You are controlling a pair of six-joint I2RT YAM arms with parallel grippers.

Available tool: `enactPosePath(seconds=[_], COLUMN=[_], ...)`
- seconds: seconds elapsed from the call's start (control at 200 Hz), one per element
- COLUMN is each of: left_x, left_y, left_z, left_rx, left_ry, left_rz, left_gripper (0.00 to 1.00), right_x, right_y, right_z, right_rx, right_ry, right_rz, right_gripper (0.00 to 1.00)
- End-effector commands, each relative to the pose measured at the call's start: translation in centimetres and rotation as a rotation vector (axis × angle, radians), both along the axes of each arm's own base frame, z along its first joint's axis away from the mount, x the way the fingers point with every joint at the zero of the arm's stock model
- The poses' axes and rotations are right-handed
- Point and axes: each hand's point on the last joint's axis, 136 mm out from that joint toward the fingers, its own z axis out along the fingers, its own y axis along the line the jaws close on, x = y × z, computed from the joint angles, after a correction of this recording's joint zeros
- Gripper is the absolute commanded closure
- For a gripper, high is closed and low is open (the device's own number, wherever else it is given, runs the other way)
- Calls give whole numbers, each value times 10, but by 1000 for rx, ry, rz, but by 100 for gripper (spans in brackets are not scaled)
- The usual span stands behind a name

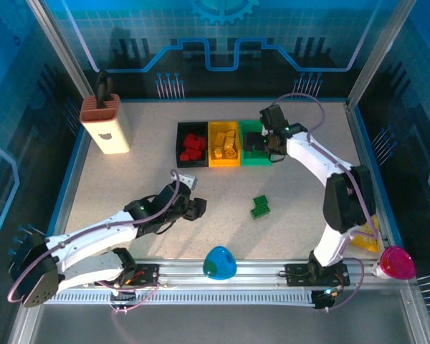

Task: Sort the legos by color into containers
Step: Place the lego in the container, then move the legos to the center of the table.

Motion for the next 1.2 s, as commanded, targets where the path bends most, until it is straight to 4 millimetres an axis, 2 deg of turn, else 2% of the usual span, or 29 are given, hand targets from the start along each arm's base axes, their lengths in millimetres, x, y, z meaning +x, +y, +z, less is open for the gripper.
enactPosePath(seconds=[0.0,0.295,0.43,0.515,0.545,0.816,1.026,1.196], left_x=[4,19,21,25,26,37,41,47], left_y=[-31,-90,-120,-137,-142,-186,-205,-208], left_z=[18,20,8,-3,-7,-32,-54,-67], left_rx=[-30,6,46,78,86,136,188,206], left_ry=[-19,30,82,116,133,191,227,235], left_rz=[-109,-284,-356,-385,-396,-482,-510,-486], left_gripper=[35,29,25,24,24,24,29,44], right_x=[-11,-60,-81,-90,-98,-125,-137,-142], right_y=[-4,-33,-53,-62,-66,-86,-93,-95], right_z=[17,25,28,34,24,17,8,4], right_rx=[66,94,111,121,116,137,152,163], right_ry=[-75,-124,-153,-174,-153,-159,-148,-146], right_rz=[-22,-79,-129,-147,-155,-204,-225,-230], right_gripper=[6,5,0,0,0,0,0,0])
